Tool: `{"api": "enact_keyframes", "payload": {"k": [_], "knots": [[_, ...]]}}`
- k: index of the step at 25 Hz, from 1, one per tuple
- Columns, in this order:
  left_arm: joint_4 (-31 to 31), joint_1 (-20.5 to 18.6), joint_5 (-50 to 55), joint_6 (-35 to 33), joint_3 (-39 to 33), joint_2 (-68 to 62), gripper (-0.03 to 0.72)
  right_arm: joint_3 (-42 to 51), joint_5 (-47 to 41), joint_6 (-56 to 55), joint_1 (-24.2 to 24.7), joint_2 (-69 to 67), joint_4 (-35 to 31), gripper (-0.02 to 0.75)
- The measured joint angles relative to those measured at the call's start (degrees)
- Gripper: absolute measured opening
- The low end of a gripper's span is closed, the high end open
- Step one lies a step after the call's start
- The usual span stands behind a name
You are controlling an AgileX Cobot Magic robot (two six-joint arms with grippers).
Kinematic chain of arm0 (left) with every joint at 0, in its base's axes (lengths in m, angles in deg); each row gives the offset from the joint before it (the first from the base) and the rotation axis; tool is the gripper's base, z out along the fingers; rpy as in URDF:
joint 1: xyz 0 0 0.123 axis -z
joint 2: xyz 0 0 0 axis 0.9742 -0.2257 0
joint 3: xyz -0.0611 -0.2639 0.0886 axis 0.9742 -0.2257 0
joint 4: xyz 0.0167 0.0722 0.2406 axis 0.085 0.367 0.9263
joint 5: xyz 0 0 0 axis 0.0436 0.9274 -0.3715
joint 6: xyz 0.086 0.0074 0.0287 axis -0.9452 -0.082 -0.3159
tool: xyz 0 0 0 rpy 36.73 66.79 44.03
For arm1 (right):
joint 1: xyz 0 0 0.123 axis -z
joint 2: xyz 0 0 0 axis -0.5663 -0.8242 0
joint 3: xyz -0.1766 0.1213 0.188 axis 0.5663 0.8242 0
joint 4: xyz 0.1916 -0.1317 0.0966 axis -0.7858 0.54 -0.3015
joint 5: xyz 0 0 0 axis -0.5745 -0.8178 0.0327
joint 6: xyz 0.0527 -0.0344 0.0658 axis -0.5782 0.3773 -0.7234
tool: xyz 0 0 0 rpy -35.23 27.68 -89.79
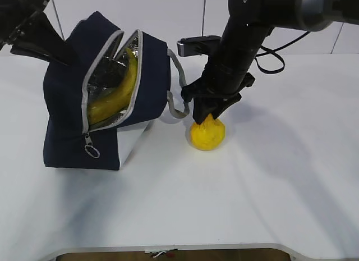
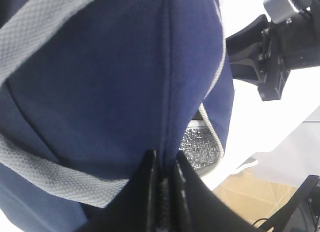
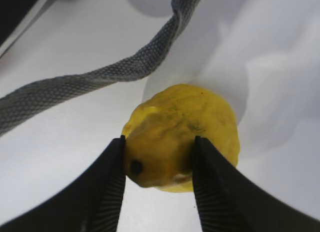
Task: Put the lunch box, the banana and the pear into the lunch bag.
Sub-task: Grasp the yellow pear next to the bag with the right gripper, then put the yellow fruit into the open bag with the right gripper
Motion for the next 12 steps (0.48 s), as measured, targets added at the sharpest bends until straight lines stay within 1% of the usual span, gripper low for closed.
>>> {"api": "enact_keyframes", "payload": {"k": [3,6,12], "knots": [[0.00,0.00,0.00,0.00,0.00,0.00,0.014,-1.28,-2.38,0.00,0.00,-0.22,0.29,0.294],[0.00,0.00,0.00,0.00,0.00,0.00,0.014,-3.78,-4.70,0.00,0.00,-0.93,-0.19,0.279],[0.00,0.00,0.00,0.00,0.00,0.00,0.014,-10.37,-5.45,-1.19,0.00,-1.34,-0.28,0.274]]}}
